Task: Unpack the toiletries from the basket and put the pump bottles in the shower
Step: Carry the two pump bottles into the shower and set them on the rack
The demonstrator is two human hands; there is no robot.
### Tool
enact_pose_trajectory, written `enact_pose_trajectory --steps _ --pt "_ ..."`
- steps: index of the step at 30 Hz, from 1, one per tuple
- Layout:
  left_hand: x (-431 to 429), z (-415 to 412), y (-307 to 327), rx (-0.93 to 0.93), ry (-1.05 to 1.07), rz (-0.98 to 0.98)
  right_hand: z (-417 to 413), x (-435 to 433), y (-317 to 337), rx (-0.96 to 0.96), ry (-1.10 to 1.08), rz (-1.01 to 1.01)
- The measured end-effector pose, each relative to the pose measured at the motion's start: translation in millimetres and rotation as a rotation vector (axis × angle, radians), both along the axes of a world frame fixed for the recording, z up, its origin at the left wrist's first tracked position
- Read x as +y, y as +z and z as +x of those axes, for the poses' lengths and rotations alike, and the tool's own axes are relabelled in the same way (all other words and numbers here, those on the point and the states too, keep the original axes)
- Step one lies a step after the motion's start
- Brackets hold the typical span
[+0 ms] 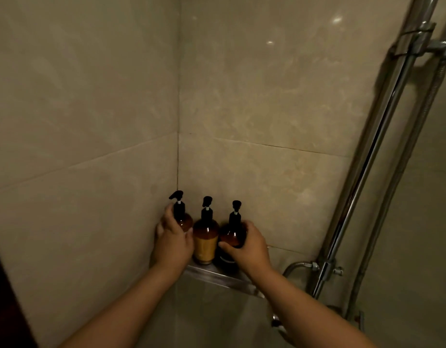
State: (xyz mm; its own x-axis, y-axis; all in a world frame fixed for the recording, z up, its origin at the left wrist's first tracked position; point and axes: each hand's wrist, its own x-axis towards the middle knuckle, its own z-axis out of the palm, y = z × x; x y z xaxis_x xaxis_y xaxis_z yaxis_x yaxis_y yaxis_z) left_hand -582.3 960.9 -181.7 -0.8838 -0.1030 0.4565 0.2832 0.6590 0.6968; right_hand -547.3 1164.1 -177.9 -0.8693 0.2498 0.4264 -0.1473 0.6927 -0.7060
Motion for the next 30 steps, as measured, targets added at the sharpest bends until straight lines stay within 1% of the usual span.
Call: enact_pose_trajectory --steps 2,5,10,13,15,17,20,24,30 --pt "1.6 -3.1 4.0 -0.007 0.018 -0.078 -2.3 -0.1 -1.4 0.001 -0.001 0.072" --pt "0.0 -4.6 3.7 0.015 0.015 -0.195 -0.7 1.9 -6.5 0.009 -0.004 0.099" --pt "-3.1 -3.8 3.3 0.042 -0.007 -0.235 2.6 -0.2 -9.3 0.012 -0.022 0.123" --pt "-3.5 1.0 0.4 0.049 -0.001 -0.271 7.6 -5.8 -13.0 -0.041 -0.032 0.159" --pt "-1.3 10.7 -13.0 0.055 0.004 -0.370 16.5 -10.6 -22.4 -0.048 -0.028 0.227" --pt "2.7 23.8 -32.8 0.102 -0.013 -0.436 28.6 -13.8 -33.9 0.020 -0.012 0.334" --pt "7.7 36.4 -50.4 0.169 -0.119 -0.530 38.9 -13.8 -42.9 0.068 0.051 0.476" --pt "10.1 28.9 -36.7 0.217 -0.192 -0.657 42.7 -10.0 -34.9 0.022 0.044 0.569" --pt "3.8 23.1 -30.1 0.163 -0.226 -0.728 45.0 -18.3 -20.4 -0.080 0.021 0.632"
